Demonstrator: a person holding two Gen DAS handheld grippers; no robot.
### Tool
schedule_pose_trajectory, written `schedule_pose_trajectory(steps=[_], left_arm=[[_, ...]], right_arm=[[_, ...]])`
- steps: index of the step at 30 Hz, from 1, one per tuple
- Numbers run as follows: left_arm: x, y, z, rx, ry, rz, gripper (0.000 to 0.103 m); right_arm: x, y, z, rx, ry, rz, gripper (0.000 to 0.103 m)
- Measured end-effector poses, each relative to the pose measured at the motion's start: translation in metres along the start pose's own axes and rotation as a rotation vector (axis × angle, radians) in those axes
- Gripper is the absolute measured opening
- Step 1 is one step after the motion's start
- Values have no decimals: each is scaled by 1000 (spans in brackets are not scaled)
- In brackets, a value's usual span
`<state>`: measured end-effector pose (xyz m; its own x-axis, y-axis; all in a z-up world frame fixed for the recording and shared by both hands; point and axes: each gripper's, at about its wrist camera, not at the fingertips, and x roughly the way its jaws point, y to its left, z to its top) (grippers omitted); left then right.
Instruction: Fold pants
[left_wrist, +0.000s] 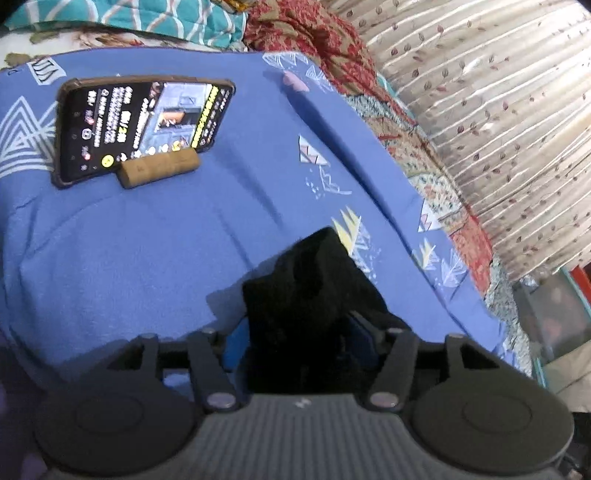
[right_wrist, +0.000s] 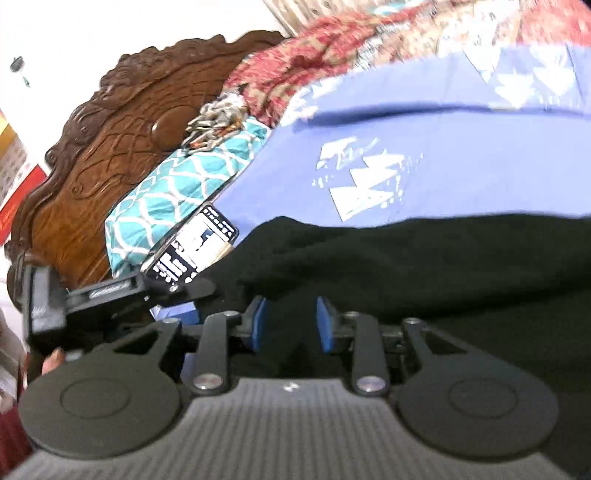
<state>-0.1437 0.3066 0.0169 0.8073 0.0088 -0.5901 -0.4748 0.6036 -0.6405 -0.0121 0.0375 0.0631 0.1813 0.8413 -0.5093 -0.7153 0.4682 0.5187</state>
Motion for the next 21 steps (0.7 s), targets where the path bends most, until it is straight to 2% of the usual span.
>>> schedule_pose_trajectory(steps=[2, 6, 8, 9, 10, 11, 12, 14, 16, 18, 20, 21], left_arm=[[10, -4, 1, -1, 19, 13, 58], [17, -7, -1, 4, 43, 25, 58], [18, -8, 0, -1, 48, 32, 57], [20, -7, 1, 0, 49, 41, 50], [22, -7, 1, 5, 55, 53, 41], [24, -5, 2, 7, 64, 56, 39], [25, -3, 2, 1, 69, 57, 36], [25, 1, 3, -17, 71, 46, 34], [26, 5, 3, -39, 70, 24, 34], [26, 8, 3, -65, 70, 10, 34], [25, 12, 3, -75, 64, 26, 33], [24, 14, 4, -90, 63, 18, 32]], right_arm=[[3, 15, -4, -104, 19, -11, 54], [-1, 16, -17, -283, 109, 24, 56], [13, 18, -22, -342, 169, 33, 55], [20, 16, -23, -365, 207, 16, 52], [30, 14, -19, -374, 247, -13, 27], [32, 11, -15, -368, 254, -43, 13], [34, 9, -8, -355, 238, -74, 12], [25, 17, 5, -405, 121, -169, 12], [11, 30, 3, -558, 0, -244, 12], [10, 51, -22, -835, -86, -343, 12], [26, 59, -69, -1163, -98, -428, 12], [35, 58, -91, -1267, -51, -419, 12]])
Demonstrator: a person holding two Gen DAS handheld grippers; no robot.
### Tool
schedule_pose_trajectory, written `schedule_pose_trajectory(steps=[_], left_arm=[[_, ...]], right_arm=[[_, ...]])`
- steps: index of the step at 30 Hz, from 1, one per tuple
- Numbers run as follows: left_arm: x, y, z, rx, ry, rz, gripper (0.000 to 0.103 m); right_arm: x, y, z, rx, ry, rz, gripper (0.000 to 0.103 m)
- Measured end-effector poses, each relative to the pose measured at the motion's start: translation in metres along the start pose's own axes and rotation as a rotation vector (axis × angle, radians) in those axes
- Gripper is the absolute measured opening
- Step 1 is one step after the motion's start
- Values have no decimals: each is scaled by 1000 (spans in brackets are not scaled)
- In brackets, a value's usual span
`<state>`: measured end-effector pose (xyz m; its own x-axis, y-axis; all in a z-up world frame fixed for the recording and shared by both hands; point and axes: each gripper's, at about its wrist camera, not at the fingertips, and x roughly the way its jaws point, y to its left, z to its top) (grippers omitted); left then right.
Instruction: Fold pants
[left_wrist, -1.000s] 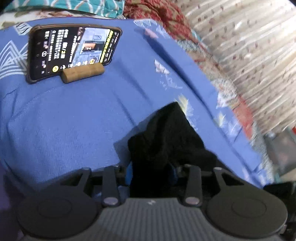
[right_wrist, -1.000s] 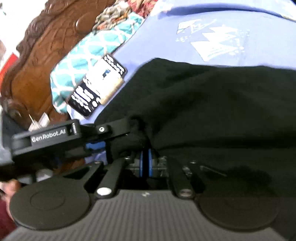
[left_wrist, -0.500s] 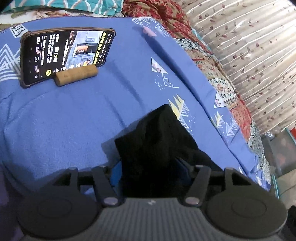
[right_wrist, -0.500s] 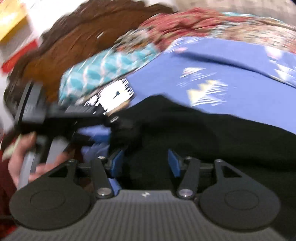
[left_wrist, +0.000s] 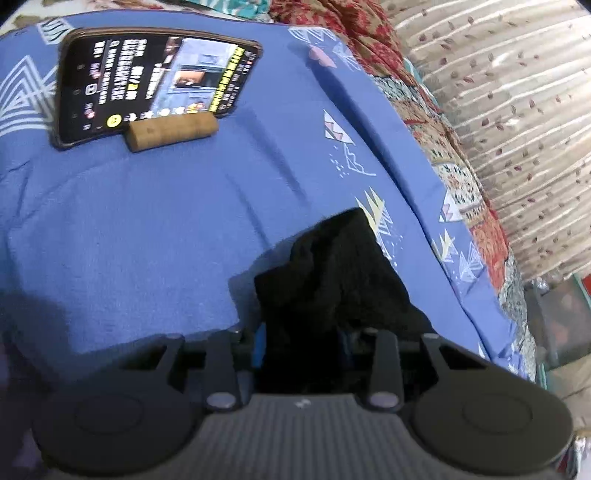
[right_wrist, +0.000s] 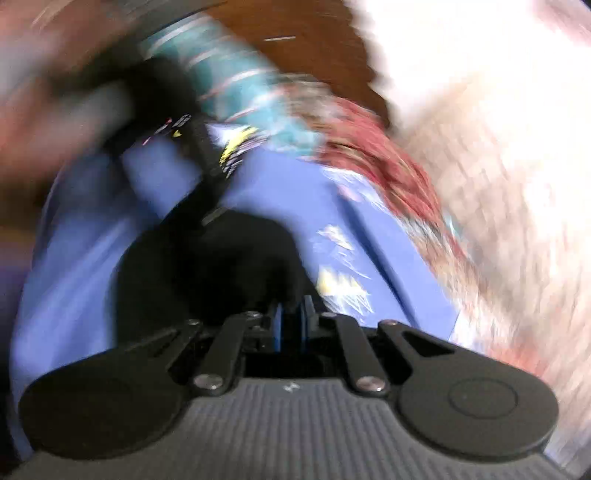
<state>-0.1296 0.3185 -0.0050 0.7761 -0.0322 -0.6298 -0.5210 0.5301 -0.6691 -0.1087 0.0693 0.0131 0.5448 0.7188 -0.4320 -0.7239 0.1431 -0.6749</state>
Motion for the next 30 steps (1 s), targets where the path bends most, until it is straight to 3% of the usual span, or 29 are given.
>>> schedule_pose_trajectory(steps=[2, 3, 6, 8, 10, 11, 12, 16, 20, 21, 22, 24, 26, 28, 30], left_arm=[[-2, 6, 2, -33, 8, -19, 32], [-2, 8, 2, -41, 13, -25, 32], [-4, 7, 4, -58, 24, -31, 36], [-9, 1, 4, -68, 19, -31, 47], [-15, -9, 3, -48, 10, -44, 73], [-16, -12, 2, -47, 13, -46, 80], [-16, -15, 2, -49, 19, -55, 85], [-14, -26, 0, -23, 33, -59, 92], [-7, -31, -3, 10, 57, -27, 92], [-7, -31, -3, 14, 57, -28, 92], [-7, -30, -4, 18, 56, -27, 92], [-7, -28, -4, 18, 58, -16, 91], [-6, -25, -5, 23, 59, -1, 87], [-4, -25, -7, 60, 54, 43, 69], [-2, -25, -10, 100, 53, 103, 54]], right_arm=[[-2, 28, -11, -73, 2, 78, 13], [-5, 36, -13, -84, -11, 69, 13], [-2, 28, -8, -32, 2, 97, 14], [-2, 12, -7, 36, 14, 135, 17], [-3, 1, -4, 101, 26, 167, 21], [-3, -5, 0, 140, 24, 196, 29], [-5, -13, 3, 198, 16, 228, 30], [-12, -60, 4, 574, -26, 378, 34], [5, -107, -12, 964, 4, 441, 32], [7, -111, -20, 1062, 18, 450, 28], [15, -117, -27, 1165, 38, 462, 16], [33, -118, -32, 1279, 105, 465, 12], [49, -102, -27, 1250, 186, 476, 12], [68, -75, -15, 1180, 285, 575, 12], [60, -50, 1, 1061, 273, 547, 12]])
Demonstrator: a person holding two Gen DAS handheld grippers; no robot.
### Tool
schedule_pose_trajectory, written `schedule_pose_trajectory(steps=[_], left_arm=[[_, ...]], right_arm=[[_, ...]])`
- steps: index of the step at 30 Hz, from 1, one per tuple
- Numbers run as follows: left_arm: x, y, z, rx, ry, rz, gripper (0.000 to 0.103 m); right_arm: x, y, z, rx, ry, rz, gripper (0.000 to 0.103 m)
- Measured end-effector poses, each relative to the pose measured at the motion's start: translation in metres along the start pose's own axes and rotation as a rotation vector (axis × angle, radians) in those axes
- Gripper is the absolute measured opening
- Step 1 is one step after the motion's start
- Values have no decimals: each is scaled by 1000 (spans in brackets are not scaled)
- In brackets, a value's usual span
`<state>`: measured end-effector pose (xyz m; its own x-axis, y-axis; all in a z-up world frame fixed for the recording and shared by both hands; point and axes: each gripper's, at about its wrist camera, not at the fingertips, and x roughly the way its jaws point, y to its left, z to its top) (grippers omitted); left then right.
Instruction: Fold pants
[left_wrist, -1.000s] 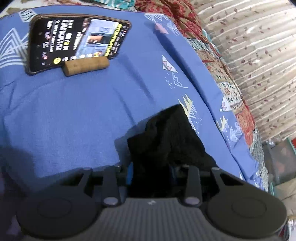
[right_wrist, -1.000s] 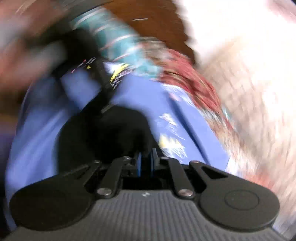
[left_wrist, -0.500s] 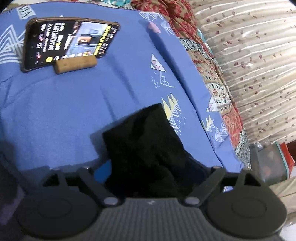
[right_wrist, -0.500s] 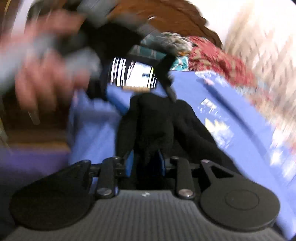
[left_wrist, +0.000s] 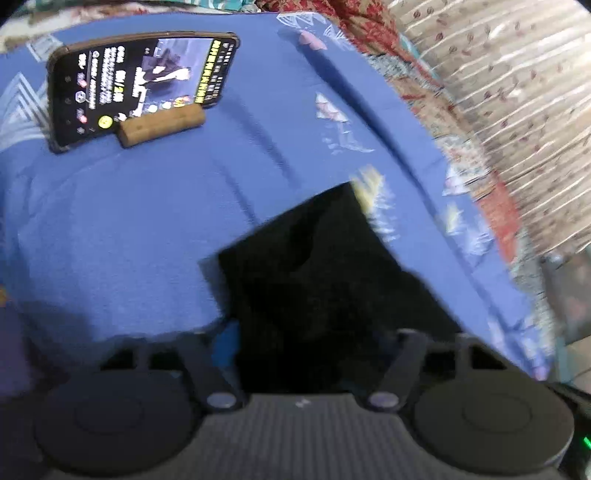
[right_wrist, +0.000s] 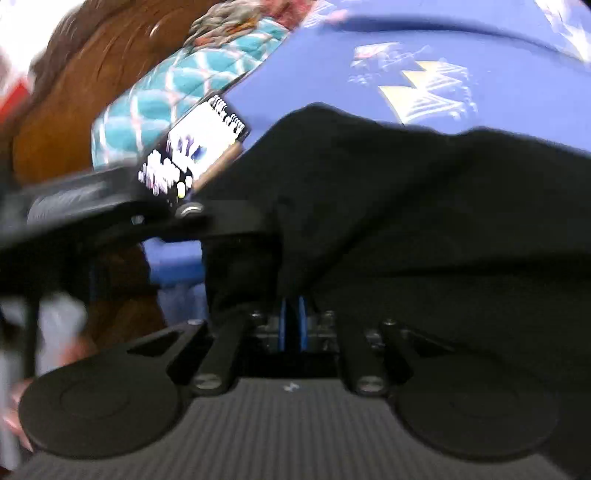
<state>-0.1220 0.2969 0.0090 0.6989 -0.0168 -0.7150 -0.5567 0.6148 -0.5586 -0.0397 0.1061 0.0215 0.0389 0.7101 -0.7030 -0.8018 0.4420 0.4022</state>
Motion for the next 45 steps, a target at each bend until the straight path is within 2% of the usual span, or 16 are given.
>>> schedule_pose_trajectory(steps=[2, 4, 8, 13, 15, 18, 20, 23, 26, 29, 33, 39, 45], left_arm=[[-1, 2, -2, 2, -9, -6, 53], [-5, 3, -2, 1, -13, -9, 53], [-18, 2, -4, 23, -31, -11, 55], [-49, 2, -9, 46, -106, -12, 54], [-59, 0, -9, 35, -140, -22, 54], [-63, -16, -9, 59, -159, -59, 54], [-59, -32, -12, 103, -146, -86, 54], [-47, -58, -21, 190, -110, -126, 54], [-30, -77, -30, 247, -74, -146, 54], [-13, -85, -38, 268, -33, -124, 54], [8, -81, -50, 318, 33, -6, 51], [6, -70, -50, 308, 40, -7, 48], [10, -75, -53, 333, 36, 14, 48]], right_arm=[[0, 11, 0, -47, -4, -19, 12], [-5, 11, 3, -14, -11, 0, 12], [-21, 1, 7, 57, -94, 28, 15], [-41, -15, 2, 123, -175, 31, 15], [-38, -18, 5, 141, -158, 44, 15], [-15, -12, -4, 119, -34, 51, 15], [-19, -9, -8, 104, -69, 47, 15], [-40, -20, -2, 163, -127, 95, 16], [-67, -36, -6, 204, -197, 80, 17], [-89, -55, -26, 287, -225, 75, 18], [-107, -75, -60, 392, -231, 40, 18], [-120, -90, -75, 490, -242, 21, 18], [-128, -84, -73, 456, -266, 23, 19]])
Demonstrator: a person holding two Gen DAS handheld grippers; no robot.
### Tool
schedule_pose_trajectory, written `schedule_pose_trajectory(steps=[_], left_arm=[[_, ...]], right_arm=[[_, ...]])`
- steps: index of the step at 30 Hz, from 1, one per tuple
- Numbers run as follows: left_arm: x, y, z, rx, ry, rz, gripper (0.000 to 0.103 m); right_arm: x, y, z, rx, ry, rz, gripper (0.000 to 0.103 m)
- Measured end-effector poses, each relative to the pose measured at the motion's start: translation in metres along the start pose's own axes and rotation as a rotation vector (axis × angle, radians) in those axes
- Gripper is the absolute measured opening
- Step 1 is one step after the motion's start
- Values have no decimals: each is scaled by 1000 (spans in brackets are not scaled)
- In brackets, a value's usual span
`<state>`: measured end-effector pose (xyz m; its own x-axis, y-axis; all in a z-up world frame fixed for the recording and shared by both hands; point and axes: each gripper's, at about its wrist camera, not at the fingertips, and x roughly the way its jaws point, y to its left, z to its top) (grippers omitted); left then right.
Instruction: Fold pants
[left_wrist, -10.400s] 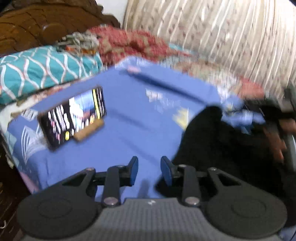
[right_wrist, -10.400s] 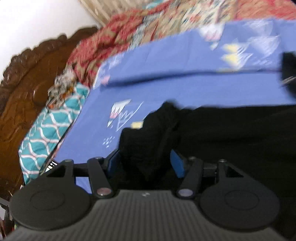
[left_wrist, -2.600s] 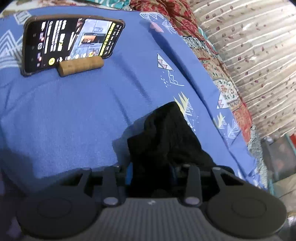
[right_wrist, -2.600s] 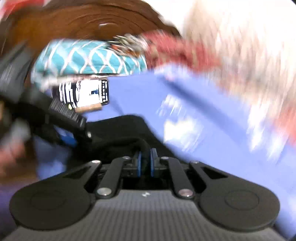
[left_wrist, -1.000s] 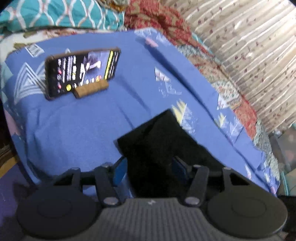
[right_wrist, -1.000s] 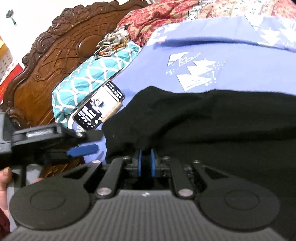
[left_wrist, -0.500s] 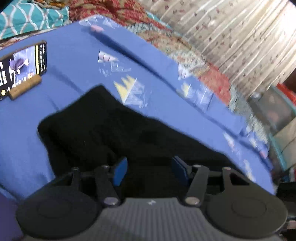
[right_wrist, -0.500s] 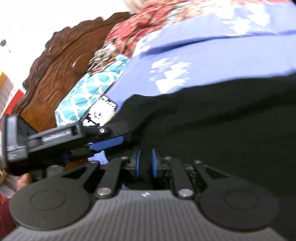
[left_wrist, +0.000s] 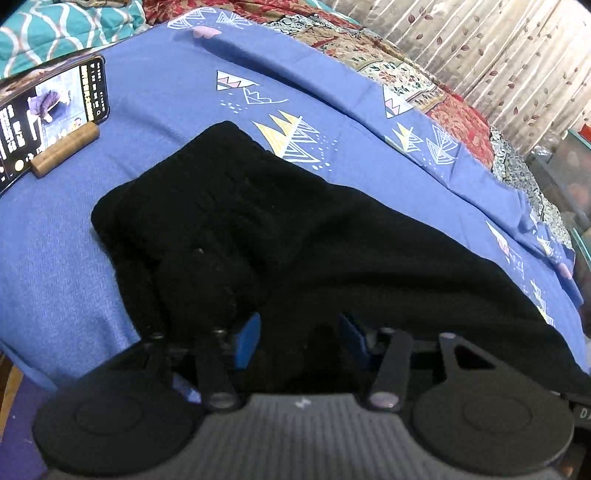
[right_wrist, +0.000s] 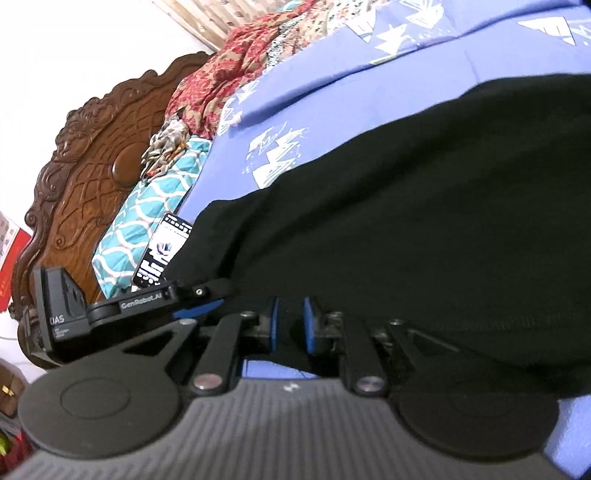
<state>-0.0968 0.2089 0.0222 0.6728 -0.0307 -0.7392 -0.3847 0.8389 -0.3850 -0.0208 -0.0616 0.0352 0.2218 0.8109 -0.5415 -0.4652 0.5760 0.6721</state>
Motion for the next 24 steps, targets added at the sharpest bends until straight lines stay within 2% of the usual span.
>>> schedule_pose_trajectory(steps=[14, 24], left_arm=[[2, 3, 0, -6, 2, -11, 48], [3, 2, 0, 1, 4, -8, 49]], right_arm=[[1, -1, 1, 9, -11, -20, 19], [-19, -10, 1, 28, -50, -25, 19]])
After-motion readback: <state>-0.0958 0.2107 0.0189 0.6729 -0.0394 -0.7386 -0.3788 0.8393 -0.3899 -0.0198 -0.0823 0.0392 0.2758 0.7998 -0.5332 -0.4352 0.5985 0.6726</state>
